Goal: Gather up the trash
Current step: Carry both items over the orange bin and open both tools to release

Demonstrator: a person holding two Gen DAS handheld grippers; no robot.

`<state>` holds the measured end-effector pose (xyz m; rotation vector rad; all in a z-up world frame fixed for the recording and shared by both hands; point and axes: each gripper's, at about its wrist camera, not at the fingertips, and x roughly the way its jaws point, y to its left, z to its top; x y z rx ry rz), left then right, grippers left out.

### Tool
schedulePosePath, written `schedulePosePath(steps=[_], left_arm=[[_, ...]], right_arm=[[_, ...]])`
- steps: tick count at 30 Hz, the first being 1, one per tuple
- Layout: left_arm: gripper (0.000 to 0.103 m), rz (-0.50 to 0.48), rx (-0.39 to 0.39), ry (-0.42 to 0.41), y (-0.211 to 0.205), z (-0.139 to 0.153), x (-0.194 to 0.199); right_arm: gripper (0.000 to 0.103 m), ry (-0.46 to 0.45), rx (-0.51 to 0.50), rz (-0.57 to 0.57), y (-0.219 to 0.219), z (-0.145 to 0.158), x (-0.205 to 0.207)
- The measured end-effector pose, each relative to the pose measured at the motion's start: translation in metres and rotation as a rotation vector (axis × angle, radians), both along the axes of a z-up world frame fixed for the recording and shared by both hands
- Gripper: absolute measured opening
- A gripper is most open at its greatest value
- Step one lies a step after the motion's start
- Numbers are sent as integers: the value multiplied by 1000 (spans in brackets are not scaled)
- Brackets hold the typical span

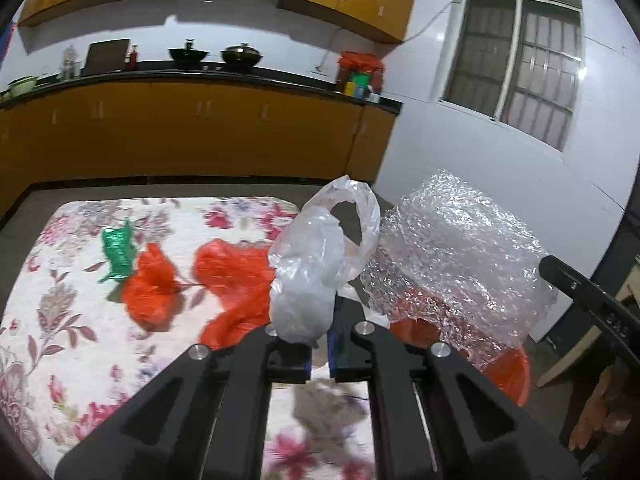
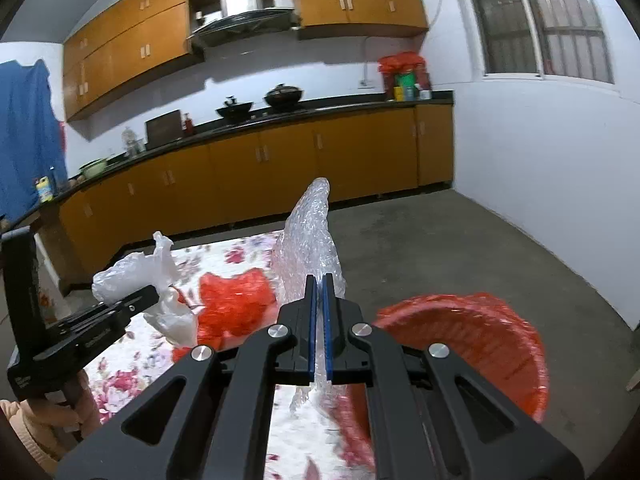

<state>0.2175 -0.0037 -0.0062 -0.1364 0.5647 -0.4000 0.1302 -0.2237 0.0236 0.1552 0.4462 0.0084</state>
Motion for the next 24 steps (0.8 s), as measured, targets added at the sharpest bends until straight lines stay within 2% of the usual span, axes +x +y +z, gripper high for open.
schedulePosePath(steps=[15,24], left_arm=[[7,-198,-6,58,-93,-17,-4],[7,-278,7,95,-136,-33,-4]], right_arm=[[4,33,20,-235,-77,-18,-29],[4,56,39,-284,-94,-26,-34]])
